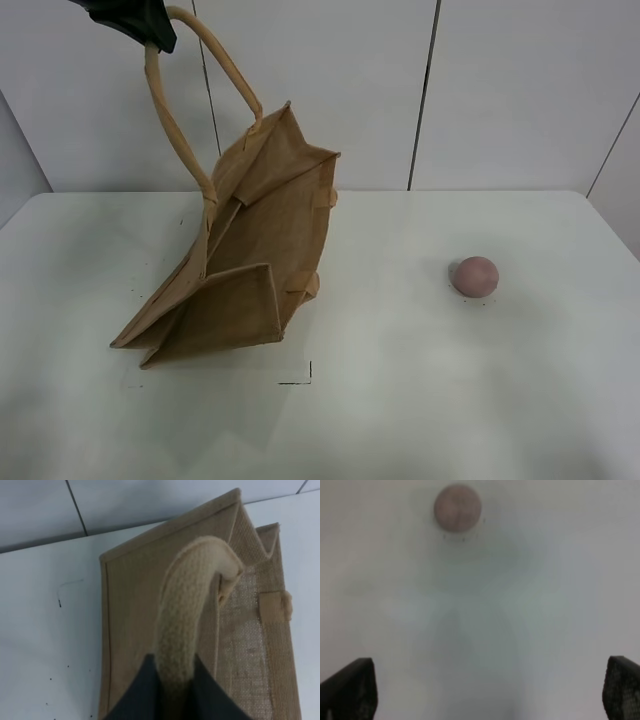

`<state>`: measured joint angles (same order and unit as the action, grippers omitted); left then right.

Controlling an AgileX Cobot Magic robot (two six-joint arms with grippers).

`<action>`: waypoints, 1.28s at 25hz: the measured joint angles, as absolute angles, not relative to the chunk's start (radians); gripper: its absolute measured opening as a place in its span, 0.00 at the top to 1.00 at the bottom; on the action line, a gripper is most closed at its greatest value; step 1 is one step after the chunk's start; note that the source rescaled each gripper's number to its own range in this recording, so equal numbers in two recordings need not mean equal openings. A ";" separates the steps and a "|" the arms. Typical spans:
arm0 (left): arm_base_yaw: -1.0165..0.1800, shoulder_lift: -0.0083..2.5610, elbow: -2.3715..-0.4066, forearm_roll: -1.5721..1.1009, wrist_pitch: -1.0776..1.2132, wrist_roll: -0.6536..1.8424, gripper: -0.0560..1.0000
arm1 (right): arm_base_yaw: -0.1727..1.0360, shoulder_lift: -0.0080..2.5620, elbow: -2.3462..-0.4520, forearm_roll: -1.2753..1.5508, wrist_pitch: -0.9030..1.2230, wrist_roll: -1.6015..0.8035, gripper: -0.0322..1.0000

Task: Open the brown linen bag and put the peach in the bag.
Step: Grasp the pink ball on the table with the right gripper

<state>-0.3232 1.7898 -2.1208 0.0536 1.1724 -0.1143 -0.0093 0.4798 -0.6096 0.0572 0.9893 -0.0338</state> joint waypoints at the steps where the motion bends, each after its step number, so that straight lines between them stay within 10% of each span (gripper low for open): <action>1: -0.323 1.790 -2.121 0.054 1.172 -0.114 0.95 | -0.009 0.560 -0.630 0.062 0.980 -0.034 0.00; 17: -0.323 1.790 -2.121 0.054 1.172 -0.110 0.95 | -0.006 1.780 -1.334 0.082 0.972 -0.071 0.00; 32: -0.323 1.790 -2.121 0.054 1.172 -0.110 0.95 | 0.081 2.061 -1.470 0.062 0.858 -0.089 0.00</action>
<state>-0.3232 1.7898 -2.1208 0.0536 1.1724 -0.1101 0.0806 2.0607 -1.4701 0.0619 0.8581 -0.0888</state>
